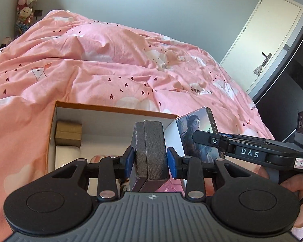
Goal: Organize objects
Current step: 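Lift the photo card and grey box and carry them over the box, then lower the grey box and photo card into the box and open both tools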
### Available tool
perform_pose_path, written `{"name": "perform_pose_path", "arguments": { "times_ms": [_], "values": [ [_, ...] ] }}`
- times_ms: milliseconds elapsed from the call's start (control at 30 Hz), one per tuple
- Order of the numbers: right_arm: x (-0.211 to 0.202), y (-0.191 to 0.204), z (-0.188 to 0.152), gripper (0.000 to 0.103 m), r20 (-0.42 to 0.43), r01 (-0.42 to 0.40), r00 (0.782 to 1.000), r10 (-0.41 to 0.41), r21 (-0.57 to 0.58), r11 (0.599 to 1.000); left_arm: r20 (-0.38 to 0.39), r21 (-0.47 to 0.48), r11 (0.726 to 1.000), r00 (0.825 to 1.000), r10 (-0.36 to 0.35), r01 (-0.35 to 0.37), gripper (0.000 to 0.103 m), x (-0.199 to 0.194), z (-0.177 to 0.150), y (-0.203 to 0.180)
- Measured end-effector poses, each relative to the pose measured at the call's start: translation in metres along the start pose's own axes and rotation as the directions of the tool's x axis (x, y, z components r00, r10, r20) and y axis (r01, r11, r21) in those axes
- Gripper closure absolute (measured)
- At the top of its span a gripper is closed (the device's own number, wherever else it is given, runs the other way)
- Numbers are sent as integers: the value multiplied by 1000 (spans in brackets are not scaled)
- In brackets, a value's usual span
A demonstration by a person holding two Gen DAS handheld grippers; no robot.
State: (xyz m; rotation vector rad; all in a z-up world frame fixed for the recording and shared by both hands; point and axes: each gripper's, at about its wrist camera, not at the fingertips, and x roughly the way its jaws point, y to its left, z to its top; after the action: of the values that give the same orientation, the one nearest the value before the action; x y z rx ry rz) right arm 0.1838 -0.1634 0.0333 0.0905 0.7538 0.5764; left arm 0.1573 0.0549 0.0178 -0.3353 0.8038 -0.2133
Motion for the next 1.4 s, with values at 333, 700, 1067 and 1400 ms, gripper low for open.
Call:
{"name": "perform_pose_path", "arguments": {
  "times_ms": [333,700,1067,1400],
  "values": [
    [87,-31,-5,79,9,168,986,-168,41,985,-29,-21,1000,1000,6,-6,63,61,18,11],
    [132,-36,-23,79,-12,242,970,-242,40,969,-73,-12,1000,997,-21,20,63,99,26,18],
    [149,-30,-18,79,-13,268,963,-269,-68,961,-109,-34,999,993,-41,38,63,126,28,25],
    [154,-31,-11,79,-24,307,949,-315,-152,939,-157,-132,989,983,-93,73,63,156,28,33]
  ]
}}
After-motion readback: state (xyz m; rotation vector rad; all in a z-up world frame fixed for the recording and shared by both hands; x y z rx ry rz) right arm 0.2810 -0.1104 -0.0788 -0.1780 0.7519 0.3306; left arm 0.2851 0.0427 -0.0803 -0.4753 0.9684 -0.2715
